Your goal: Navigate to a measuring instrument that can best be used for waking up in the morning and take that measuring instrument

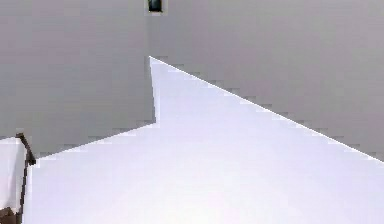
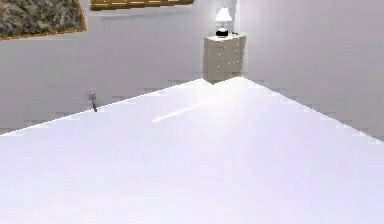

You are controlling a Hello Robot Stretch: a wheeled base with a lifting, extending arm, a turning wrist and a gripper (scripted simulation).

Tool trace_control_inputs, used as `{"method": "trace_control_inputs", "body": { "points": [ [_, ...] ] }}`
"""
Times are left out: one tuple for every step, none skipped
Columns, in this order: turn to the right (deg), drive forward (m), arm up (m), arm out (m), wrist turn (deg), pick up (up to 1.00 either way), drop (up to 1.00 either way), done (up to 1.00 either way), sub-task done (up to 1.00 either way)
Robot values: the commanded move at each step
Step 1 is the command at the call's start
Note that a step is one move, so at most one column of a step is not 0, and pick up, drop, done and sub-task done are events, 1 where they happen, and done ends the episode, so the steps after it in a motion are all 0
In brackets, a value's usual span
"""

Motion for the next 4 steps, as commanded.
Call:
{"method": "trace_control_inputs", "body": {
  "points": [
    [0.0,1.00,0.00,0.00,0.0,0.00,0.00,0.00,0.00],
    [0.0,1.00,0.00,0.00,0.0,0.00,0.00,0.00,0.00],
    [0.0,0.60,0.00,0.00,0.0,0.00,0.00,0.00,0.00],
    [-33.0,0.00,0.00,0.00,0.0,0.00,0.00,0.00,0.00]
  ]
}}
